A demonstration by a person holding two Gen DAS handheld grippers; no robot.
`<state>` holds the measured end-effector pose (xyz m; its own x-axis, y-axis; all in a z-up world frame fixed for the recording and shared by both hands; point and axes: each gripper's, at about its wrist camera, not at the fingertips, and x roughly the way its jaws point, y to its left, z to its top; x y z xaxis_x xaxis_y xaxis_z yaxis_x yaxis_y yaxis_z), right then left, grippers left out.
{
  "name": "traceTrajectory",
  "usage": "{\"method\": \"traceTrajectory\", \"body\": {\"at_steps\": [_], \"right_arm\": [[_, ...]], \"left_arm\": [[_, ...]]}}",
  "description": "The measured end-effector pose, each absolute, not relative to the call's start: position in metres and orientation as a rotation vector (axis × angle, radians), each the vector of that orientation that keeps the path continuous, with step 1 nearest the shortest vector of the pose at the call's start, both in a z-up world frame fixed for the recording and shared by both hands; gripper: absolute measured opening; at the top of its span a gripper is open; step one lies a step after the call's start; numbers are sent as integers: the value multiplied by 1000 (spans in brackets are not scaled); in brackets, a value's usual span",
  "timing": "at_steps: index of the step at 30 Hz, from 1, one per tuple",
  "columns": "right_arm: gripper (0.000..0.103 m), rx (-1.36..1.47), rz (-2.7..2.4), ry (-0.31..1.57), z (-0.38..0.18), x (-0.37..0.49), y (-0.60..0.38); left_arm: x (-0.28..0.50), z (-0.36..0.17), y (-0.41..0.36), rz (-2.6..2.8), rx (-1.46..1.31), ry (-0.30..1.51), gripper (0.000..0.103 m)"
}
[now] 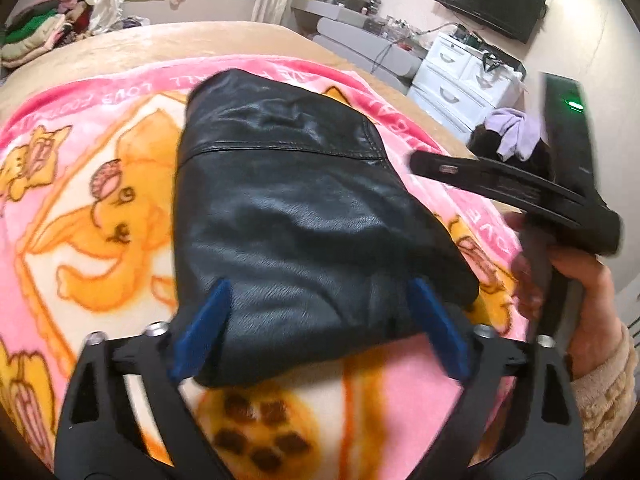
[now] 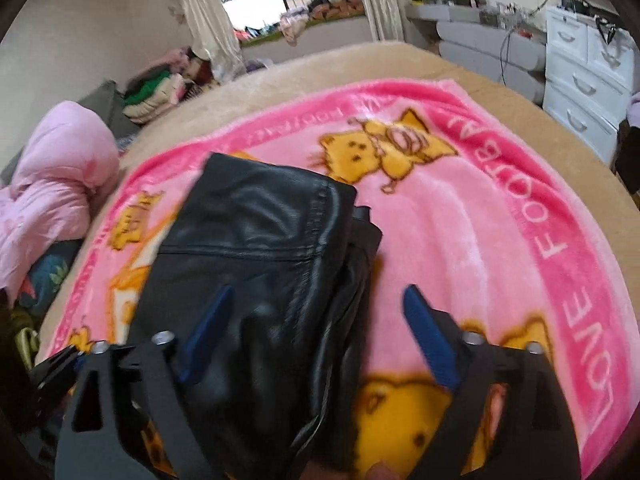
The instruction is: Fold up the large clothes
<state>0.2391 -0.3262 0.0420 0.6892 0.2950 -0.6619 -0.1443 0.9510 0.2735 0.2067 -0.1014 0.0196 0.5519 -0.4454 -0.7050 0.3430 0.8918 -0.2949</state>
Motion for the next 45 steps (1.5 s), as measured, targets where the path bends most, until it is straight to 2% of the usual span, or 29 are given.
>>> {"method": "traceTrajectory", "body": {"at_steps": [7,20,28,45], "right_arm": [[98,187,281,595,68,156,-327],[98,165,237,521,47,49,-308],[98,109,194,483,36,17,-296],[99,109,189,535,20,5,-287]], "left_arm": [[173,33,-87,-430,-126,800,94],[108,30,-68,-370,-113,744,94],[83,19,-51,-331,-150,741,94],[74,19,-44,-288,-142,743,94]]}}
